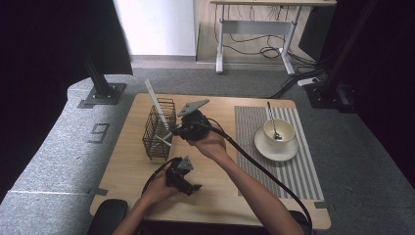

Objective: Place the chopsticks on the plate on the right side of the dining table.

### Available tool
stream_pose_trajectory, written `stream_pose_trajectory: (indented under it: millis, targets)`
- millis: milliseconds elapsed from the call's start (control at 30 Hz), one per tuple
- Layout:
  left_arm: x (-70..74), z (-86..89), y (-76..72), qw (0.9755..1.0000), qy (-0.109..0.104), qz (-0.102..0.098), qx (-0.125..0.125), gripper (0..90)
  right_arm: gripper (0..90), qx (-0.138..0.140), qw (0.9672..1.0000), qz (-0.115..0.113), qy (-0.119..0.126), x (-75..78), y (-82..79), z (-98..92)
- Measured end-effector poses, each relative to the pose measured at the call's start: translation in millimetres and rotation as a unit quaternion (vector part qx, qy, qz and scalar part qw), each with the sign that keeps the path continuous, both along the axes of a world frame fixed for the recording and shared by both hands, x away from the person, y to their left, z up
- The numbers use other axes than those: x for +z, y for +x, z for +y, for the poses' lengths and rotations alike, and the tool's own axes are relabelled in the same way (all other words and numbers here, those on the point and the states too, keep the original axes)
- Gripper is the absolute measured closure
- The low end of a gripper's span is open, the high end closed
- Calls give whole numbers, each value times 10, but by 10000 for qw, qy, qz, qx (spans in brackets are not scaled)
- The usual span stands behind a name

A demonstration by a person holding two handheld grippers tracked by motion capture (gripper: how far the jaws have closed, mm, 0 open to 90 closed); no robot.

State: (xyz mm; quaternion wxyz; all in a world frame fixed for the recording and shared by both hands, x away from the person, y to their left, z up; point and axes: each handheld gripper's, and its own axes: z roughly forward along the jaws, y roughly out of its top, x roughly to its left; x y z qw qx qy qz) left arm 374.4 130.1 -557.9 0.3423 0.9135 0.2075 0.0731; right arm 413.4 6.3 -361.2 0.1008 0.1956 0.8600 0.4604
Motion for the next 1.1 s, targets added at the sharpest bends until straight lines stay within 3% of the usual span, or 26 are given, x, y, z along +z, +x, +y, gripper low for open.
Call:
stream_pose_trajectory:
  millis: [1100]
  targets:
    - [-3, -1, -1, 10000, -16, 4, 7, 0, 818, -317, 9980, 11, 553, 516, -218, -738]
